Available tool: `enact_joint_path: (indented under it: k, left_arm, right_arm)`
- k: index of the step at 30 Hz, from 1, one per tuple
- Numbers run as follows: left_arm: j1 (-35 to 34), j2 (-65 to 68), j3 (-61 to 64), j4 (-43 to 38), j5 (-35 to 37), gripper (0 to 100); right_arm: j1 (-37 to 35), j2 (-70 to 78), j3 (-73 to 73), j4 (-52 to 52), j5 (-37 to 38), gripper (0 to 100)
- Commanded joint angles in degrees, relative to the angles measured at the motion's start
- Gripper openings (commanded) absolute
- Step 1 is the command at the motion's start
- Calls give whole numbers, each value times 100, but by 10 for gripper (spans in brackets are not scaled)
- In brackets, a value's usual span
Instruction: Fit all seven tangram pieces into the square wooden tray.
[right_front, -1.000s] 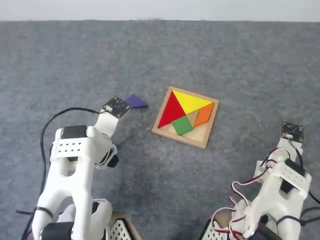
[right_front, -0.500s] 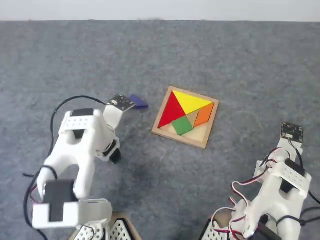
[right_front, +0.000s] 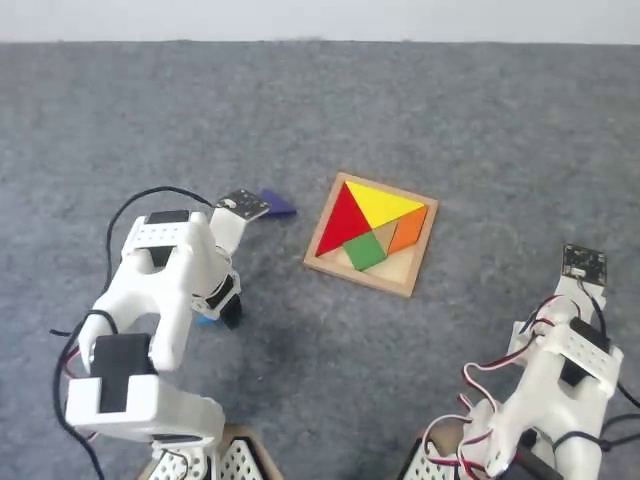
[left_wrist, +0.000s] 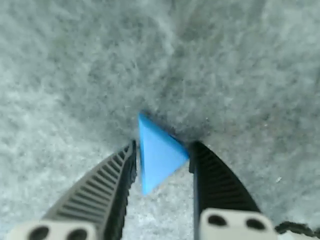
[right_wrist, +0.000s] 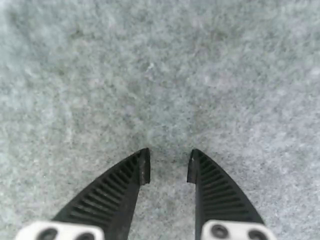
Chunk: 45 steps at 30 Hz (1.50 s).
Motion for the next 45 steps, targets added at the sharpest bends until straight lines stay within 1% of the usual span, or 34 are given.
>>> enact_joint_path:
  k: [1,4,8,11,13,15,17,19,21,24,27,30,33,38,45]
  left_arm:
    - [9,264,-171,-149,53,119]
    - [9,264,-479,53,53,86]
    - [97,-123,-1297,932,53,76]
    - [413,-510,-1851,1591,70,76]
    - [738,-677,-2158,1846,325,76]
    - [1090,-712,-2404,1916,615,76]
    - [1380,-633,-2571,1934,862,76]
    - [1512,-519,-2598,1934,905,76]
    - [1398,-378,-2554,1934,914,80]
    - [976,-79,-2325,1899,879,102]
    - [545,88,-1982,1785,519,150]
    - [299,132,-1534,1459,264,160]
    - [237,167,-1156,985,220,160]
    - [202,176,-901,536,220,160]
    - [62,185,-892,484,141,160]
  right_arm:
    - [-84,-40,9,-75,44,126]
    - [-84,-40,9,-75,44,126]
    - [-84,-40,9,-75,44,126]
    - [-84,-40,9,-75,44,126]
    - [-84,-40,9,-75,44,126]
    - [-84,-40,9,-75,44,126]
    - [-84,-40,9,-75,44,126]
    - [-84,-40,9,-75,44,126]
    - [-84,-40,9,-75,44,126]
    - [-84,-40,9,-75,44,126]
    - [-84,-40,9,-75,53,126]
    - [-84,-40,9,-75,53,126]
    - [-84,-40,9,-75,53,126]
    - [-84,-40,9,-75,53,126]
    - [-84,-40,9,-66,53,125]
